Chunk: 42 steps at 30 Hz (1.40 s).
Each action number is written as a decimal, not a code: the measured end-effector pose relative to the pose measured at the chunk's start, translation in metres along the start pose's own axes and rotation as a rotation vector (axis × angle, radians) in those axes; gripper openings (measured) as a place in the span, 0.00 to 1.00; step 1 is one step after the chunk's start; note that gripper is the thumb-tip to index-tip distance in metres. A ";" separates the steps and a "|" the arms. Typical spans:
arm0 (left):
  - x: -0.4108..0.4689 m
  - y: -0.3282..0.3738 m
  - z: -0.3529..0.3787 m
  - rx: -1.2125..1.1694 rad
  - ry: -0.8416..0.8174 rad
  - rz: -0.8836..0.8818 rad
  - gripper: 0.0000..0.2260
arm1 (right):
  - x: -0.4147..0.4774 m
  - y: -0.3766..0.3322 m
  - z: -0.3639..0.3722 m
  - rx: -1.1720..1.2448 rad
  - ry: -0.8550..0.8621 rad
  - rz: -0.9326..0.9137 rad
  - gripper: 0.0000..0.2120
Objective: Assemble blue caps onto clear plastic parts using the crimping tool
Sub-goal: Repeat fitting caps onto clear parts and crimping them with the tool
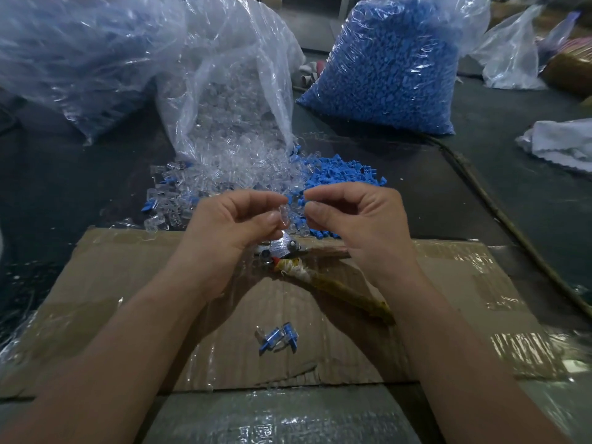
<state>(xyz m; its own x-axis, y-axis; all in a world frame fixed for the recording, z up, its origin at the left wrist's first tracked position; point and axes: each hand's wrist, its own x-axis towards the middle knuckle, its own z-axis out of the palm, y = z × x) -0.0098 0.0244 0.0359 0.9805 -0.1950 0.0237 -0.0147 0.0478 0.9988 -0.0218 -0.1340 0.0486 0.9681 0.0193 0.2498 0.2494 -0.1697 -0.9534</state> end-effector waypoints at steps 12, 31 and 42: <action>0.002 -0.007 0.003 -0.136 -0.024 -0.008 0.10 | -0.002 0.001 0.007 -0.116 -0.013 -0.035 0.10; -0.003 0.001 0.001 -0.078 -0.007 -0.045 0.07 | -0.003 0.003 0.007 0.188 -0.128 0.095 0.09; -0.001 0.004 -0.003 -0.077 -0.042 -0.121 0.06 | -0.004 0.007 0.010 -0.027 -0.150 0.008 0.13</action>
<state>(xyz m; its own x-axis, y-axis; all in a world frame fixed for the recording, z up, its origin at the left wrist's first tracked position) -0.0102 0.0273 0.0399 0.9651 -0.2448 -0.0929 0.1194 0.0959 0.9882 -0.0234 -0.1256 0.0393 0.9633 0.1648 0.2120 0.2428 -0.1970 -0.9499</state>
